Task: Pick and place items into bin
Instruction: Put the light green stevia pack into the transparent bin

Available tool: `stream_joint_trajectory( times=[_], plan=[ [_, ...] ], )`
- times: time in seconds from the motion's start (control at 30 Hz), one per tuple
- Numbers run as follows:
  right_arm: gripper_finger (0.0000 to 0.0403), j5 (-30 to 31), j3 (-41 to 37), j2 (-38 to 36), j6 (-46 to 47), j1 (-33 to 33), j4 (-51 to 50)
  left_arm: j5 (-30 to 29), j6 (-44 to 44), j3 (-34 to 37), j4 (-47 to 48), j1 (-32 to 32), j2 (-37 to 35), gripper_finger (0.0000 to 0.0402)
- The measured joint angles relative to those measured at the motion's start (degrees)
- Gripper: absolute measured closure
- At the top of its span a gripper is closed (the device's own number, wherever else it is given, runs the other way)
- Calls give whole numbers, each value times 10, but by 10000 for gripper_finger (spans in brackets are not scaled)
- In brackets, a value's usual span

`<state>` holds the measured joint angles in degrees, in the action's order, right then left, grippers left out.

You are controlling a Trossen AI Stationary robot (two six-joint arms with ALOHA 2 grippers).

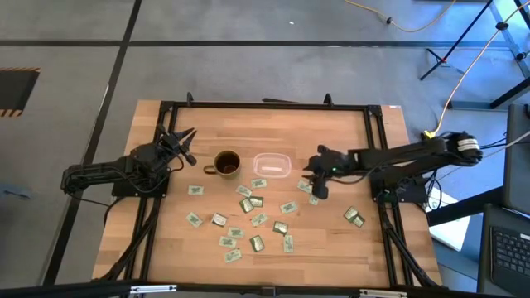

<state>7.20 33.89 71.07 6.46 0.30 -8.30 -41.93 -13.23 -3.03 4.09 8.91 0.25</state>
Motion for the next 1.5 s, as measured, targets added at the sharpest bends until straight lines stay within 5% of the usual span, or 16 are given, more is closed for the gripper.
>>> stream_joint_trajectory(
  times=[0.33,1.1,1.5],
  plan=[
    [276,-25,0,101,51,1,4,0,0,0,0,0,0,351],
    [278,-20,2,199,113,1,77,0,0,0,0,0,0,354],
    [383,-17,1,201,87,0,73,0,0,0,0,0,0,353]
  ],
)
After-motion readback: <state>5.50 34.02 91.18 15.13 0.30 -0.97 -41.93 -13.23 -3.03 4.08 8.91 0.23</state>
